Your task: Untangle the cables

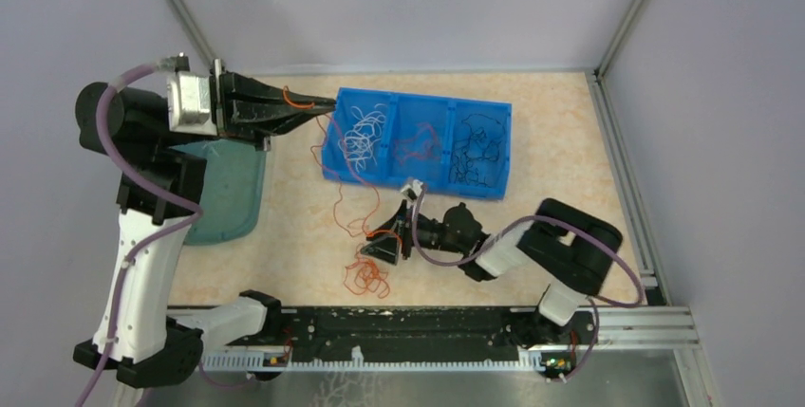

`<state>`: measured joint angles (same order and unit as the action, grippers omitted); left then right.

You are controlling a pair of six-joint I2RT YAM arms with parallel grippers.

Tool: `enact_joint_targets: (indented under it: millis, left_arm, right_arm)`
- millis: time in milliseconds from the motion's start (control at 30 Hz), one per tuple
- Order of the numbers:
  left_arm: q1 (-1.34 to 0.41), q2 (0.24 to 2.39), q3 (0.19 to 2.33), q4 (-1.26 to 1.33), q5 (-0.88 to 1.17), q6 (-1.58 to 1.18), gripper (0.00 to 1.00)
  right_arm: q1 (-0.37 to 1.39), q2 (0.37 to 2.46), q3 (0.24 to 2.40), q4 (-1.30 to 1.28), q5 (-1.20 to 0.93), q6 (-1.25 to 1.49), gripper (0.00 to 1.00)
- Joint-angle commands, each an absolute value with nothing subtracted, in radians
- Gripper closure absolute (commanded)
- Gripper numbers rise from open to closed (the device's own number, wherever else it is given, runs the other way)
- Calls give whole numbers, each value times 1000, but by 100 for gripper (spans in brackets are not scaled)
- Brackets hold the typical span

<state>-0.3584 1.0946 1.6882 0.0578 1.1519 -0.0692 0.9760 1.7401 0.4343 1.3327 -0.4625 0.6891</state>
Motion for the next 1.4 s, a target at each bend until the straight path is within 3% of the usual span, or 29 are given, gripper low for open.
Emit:
enact_joint_targets:
  millis: [0,233,800,1000,1367]
  left_arm:
    - [-364,1128,1700,87,1143,-53,100]
    - [-365,1199,1648,156,1071,-48,100]
    - [-526,1562,1803,176,967,69,100]
    - [-534,1689,1839,222,880,138,100]
    - [-528,1797,1794,266,736,326,100]
  right_arm:
    - [989,1485,460,1189,-373,515,42]
    - [982,1230,459,818,-169,355,33]
    - [869,618,246,508,461,406,28]
    - [860,488,252,396,529,396,31]
    - [859,462,258,355,541,374,33]
